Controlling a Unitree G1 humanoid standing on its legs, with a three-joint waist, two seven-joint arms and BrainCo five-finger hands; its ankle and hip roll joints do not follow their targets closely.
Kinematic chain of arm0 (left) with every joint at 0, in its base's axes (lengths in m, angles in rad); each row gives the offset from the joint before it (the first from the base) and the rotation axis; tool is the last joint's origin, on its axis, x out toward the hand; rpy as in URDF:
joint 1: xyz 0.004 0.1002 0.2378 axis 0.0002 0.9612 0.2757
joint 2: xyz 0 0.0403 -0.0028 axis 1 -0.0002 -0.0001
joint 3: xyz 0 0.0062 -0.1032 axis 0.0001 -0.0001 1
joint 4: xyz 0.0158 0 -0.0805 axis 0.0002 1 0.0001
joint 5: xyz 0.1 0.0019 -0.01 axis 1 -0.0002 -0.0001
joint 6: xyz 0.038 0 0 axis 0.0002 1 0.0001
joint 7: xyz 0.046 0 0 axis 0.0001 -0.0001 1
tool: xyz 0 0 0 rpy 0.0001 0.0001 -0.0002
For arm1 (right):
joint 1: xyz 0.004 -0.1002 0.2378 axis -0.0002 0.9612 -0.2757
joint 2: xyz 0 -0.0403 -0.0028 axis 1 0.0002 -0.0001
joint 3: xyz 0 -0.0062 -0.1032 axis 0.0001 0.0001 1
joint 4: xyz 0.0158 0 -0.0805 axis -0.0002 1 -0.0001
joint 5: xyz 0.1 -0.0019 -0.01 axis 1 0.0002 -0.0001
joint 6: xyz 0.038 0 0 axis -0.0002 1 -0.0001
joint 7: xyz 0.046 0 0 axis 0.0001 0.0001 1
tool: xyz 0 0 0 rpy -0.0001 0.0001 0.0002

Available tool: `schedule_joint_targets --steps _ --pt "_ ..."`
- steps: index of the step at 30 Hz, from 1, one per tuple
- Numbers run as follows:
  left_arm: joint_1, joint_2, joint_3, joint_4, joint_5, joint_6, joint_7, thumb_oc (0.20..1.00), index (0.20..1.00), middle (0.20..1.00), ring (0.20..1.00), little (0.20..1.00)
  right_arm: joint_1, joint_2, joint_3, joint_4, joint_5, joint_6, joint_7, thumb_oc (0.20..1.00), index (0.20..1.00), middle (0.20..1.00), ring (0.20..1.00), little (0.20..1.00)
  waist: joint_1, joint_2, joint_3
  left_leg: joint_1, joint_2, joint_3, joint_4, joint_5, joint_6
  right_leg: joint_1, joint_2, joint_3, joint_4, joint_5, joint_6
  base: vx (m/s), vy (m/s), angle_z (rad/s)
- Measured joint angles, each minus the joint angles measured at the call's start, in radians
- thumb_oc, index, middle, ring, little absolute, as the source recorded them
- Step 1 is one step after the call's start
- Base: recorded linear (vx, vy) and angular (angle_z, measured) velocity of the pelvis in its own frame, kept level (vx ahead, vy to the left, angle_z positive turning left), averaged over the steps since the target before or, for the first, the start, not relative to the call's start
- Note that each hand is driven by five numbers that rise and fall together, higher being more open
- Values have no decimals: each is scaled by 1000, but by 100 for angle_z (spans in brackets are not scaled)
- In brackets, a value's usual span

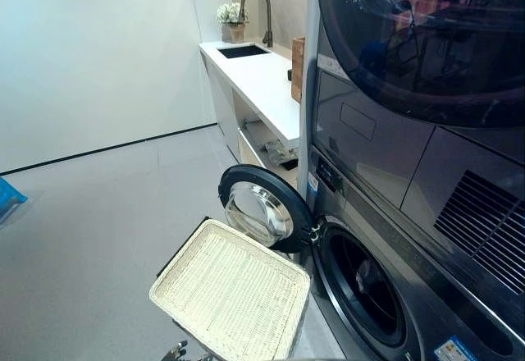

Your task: Put the clothes into the washing machine.

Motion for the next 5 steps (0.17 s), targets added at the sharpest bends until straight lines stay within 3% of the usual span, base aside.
schedule_joint_targets --steps 5 --pt "-3 -2 -2 19 0 64 -35 1000 1000 1000 1000 1000 11 -6 -4 13 0 25 19 1000 1000 1000 1000 1000 -3 -3 -28 4 8 18 0 2 1 4 3 1 0 1 -1 0 0 0"
